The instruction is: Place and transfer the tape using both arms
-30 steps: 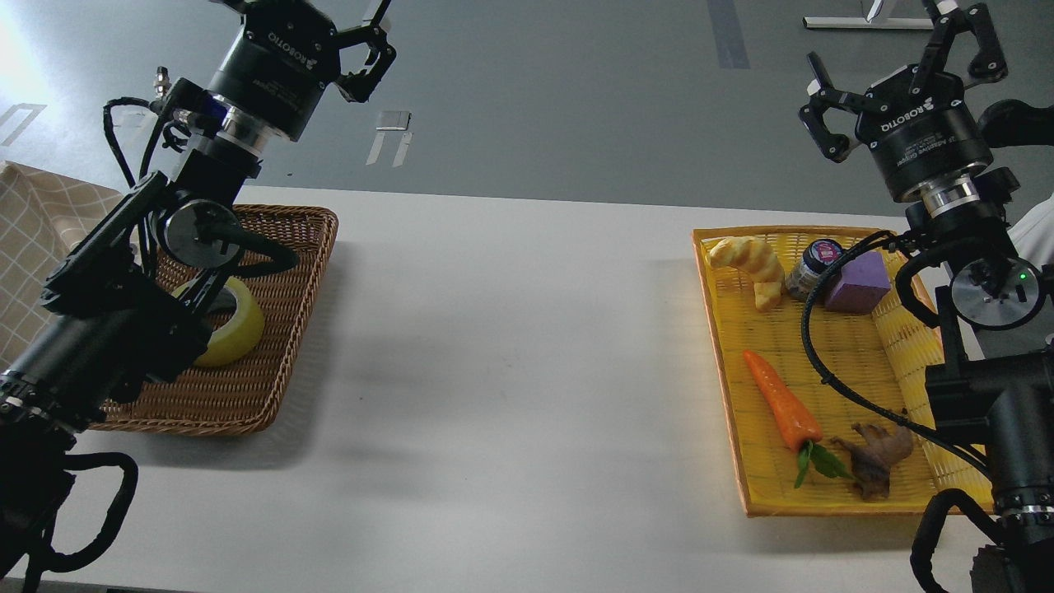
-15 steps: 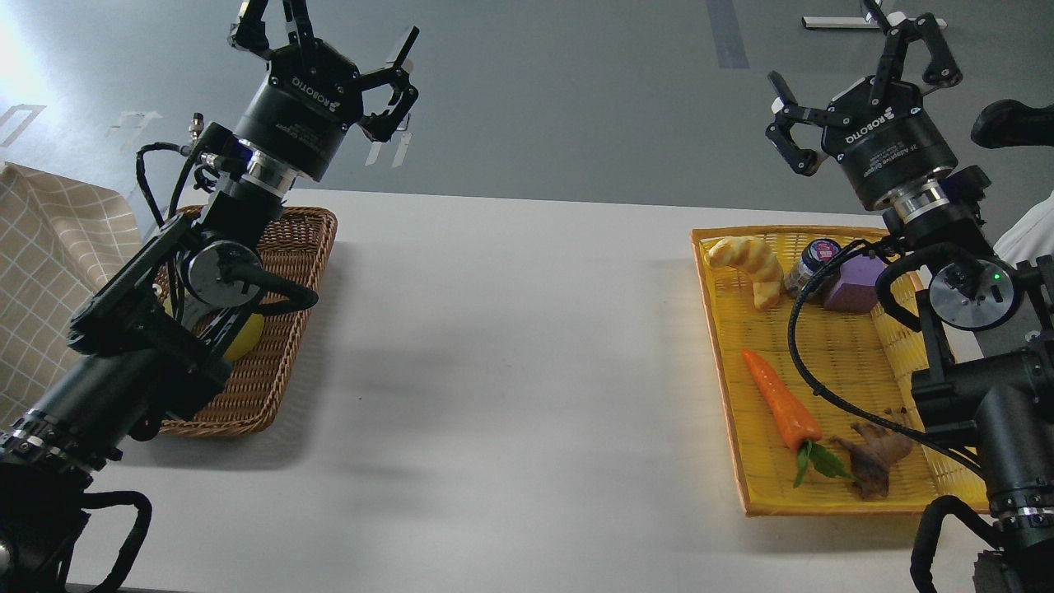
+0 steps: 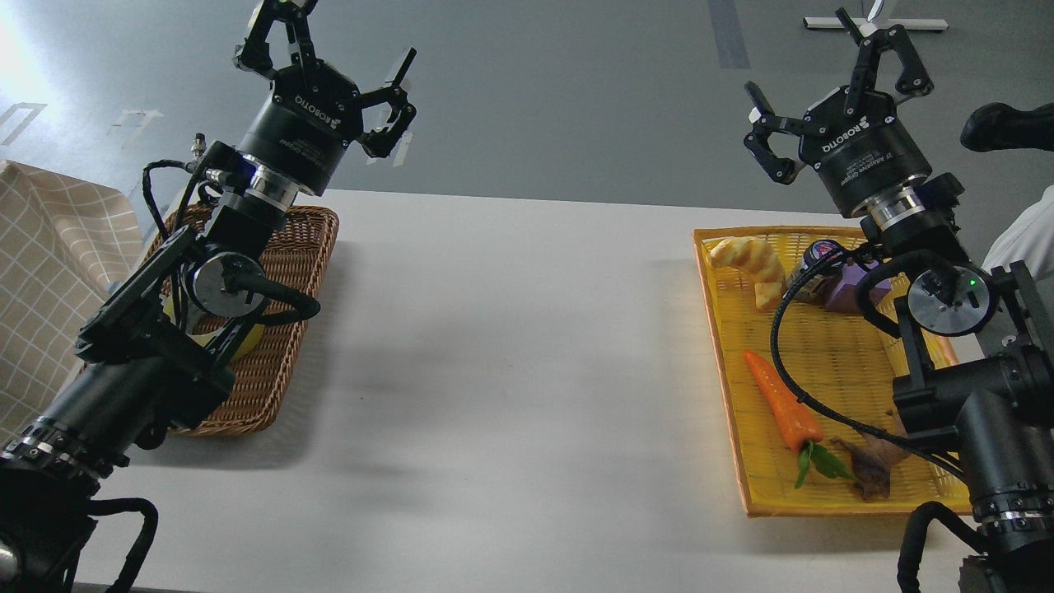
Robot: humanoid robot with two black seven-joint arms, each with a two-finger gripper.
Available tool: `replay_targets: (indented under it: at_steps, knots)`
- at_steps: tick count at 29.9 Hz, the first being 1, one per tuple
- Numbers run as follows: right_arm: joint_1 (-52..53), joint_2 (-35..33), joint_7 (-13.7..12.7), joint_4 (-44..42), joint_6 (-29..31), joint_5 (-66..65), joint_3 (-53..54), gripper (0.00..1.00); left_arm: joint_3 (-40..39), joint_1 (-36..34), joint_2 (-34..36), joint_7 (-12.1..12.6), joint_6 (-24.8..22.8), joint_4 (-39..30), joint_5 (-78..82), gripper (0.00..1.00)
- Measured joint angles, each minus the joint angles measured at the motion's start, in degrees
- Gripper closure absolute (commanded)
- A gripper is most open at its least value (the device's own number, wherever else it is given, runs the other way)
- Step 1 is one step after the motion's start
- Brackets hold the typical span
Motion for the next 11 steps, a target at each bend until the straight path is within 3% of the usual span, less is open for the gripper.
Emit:
replay_targets:
  at_steps: [11]
  knots:
    - [-1.43,1.41,0.05,0.39,0.0,0.01,1.58,0.0,0.73,-0.47,-1.96,3.46,0.0,3.09,0.26,0.02]
